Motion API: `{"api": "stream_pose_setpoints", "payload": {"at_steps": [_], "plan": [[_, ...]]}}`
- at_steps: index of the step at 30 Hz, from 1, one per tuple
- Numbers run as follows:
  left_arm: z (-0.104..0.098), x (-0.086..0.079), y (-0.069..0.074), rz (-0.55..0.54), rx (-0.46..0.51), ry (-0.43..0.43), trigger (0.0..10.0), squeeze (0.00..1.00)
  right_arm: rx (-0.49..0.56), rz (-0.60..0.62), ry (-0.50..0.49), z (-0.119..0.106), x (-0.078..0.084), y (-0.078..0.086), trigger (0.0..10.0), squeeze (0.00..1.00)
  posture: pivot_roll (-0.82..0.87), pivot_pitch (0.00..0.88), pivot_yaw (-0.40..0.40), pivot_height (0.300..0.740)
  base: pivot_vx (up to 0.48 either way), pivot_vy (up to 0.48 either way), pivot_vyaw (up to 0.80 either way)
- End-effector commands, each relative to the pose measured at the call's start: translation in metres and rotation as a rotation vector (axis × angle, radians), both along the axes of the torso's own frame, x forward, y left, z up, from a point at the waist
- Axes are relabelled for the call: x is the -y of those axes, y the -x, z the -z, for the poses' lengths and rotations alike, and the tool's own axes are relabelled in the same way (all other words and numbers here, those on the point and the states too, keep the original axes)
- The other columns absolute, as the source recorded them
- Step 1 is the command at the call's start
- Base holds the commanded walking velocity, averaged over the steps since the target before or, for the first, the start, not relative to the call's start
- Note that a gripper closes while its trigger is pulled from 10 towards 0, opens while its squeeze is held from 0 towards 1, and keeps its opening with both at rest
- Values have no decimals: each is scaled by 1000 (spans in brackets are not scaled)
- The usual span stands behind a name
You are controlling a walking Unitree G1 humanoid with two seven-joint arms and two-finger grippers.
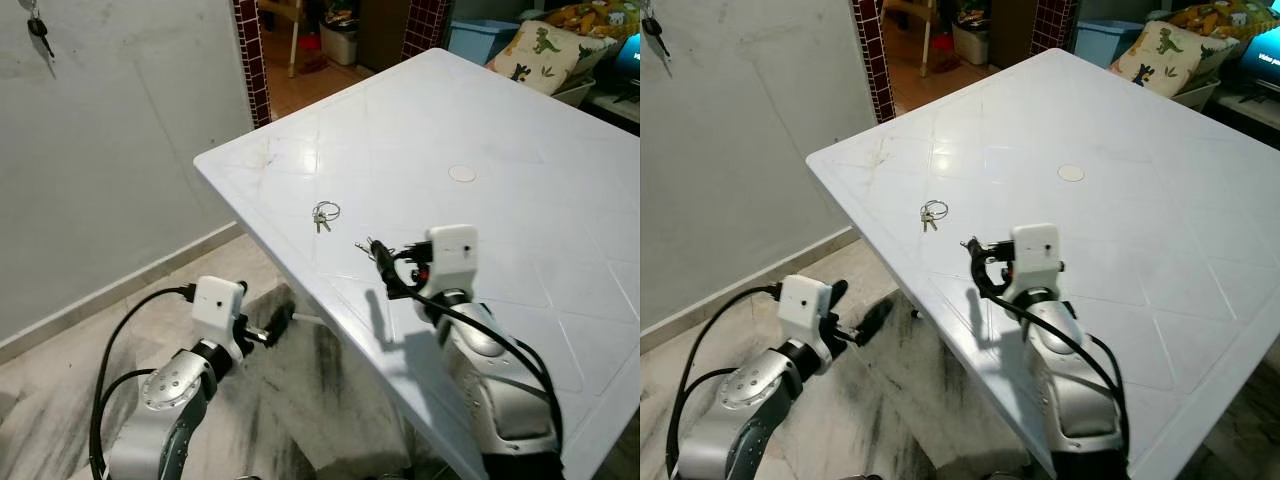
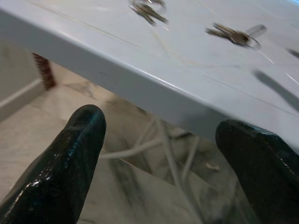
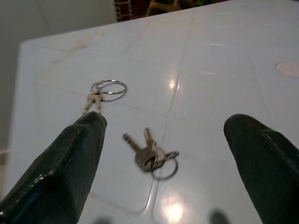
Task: Hang keys on a hook
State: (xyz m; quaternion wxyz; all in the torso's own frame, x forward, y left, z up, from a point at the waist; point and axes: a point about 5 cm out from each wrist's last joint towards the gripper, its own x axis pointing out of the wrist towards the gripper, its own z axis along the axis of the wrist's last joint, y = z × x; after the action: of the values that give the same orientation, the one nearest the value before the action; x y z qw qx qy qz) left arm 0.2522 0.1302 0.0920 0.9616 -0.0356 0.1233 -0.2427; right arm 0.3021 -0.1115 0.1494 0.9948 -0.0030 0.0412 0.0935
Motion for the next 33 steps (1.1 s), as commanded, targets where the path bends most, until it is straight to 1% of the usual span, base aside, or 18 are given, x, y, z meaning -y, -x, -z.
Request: {"api": "stream_pose_setpoints", "payload": {"at_steps": [1,3,5,7,8,10,13,16,20,26,27,29,33], "plan": [[2,2,1,39,-22,-8,10000,0,-6,46,25,1,-2,-7,10000,0,31,142,31,740,0,0,0],[1,6,1,77,-15,-9,10000,0,-68,85,14,7,-3,-13,10000,0,42,145,31,740,0,0,0],[1,8,2,97,-7,-12,10000,0,-79,89,-10,9,-5,-17,10000,0,47,148,32,740,0,0,0],[0,9,3,106,-3,-19,10000,0,-104,122,8,14,-4,-22,10000,0,59,149,32,740,0,0,0],[-1,8,4,98,15,-25,10000,0,-137,165,14,19,0,-25,10000,0,61,150,31,740,0,0,0],[-4,5,4,80,46,-33,10000,0,-158,193,-4,21,3,-25,10000,0,61,152,32,740,0,0,0],[-14,6,8,99,136,-78,10000,0,-169,200,5,23,7,-23,10000,0,58,154,32,740,0,0,0],[-16,6,8,92,159,-83,10000,0,-175,196,-7,23,7,-21,10000,0,54,154,30,740,0,0,0],[-24,5,5,58,235,-75,10000,0,-201,180,-17,27,7,-18,10000,0,45,154,29,740,0,0,0],[-21,11,5,101,230,-85,10000,0,-247,150,-87,31,-2,-15,10000,0,43,152,32,740,0,0,0],[-19,12,5,110,227,-85,10000,0,-241,132,-96,29,-6,-16,10000,0,44,152,34,740,0,0,0],[-19,12,5,114,226,-85,10000,0,-238,122,-102,29,-8,-16,10000,0,44,152,34,740,0,0,0],[-18,13,4,119,226,-85,10000,0,-231,133,-146,28,-15,-21,10000,0,48,150,36,740,0,0,0]]}}
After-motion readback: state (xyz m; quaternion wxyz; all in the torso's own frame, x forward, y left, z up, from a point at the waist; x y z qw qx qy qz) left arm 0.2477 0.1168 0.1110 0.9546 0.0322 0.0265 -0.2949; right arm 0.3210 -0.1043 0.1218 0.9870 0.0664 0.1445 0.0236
